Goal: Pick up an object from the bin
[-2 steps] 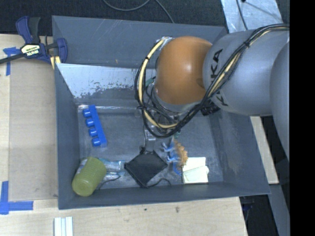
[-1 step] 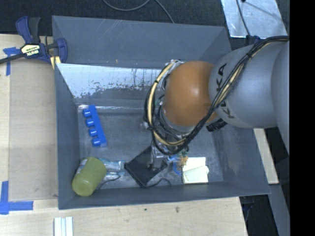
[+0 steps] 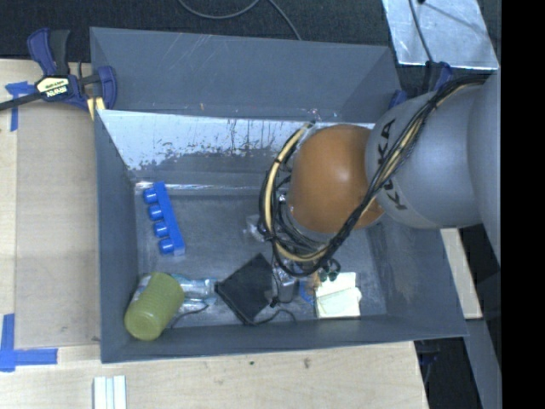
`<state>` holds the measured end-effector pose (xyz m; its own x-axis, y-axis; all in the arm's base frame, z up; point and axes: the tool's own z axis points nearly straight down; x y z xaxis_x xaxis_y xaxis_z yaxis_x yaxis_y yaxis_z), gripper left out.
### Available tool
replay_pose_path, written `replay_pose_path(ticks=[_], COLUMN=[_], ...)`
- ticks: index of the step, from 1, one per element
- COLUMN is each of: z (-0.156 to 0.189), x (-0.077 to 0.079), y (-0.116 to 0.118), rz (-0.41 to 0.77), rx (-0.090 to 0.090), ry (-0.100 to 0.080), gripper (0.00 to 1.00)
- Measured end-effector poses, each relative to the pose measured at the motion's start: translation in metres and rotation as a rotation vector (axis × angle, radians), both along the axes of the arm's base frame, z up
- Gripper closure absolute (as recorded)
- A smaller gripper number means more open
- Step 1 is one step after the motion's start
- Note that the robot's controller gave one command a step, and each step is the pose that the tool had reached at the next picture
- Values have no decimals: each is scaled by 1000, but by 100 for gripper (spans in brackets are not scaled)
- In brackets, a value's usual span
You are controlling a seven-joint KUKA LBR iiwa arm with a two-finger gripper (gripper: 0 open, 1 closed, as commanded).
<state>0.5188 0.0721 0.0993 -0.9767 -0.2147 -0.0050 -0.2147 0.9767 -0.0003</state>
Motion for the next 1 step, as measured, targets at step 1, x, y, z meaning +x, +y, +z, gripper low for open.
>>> replay_pose_path(ticks=[1], z=[-18], x=[12], y=[18], rz=[62], rx=[-1], ry=[-4], gripper=[0])
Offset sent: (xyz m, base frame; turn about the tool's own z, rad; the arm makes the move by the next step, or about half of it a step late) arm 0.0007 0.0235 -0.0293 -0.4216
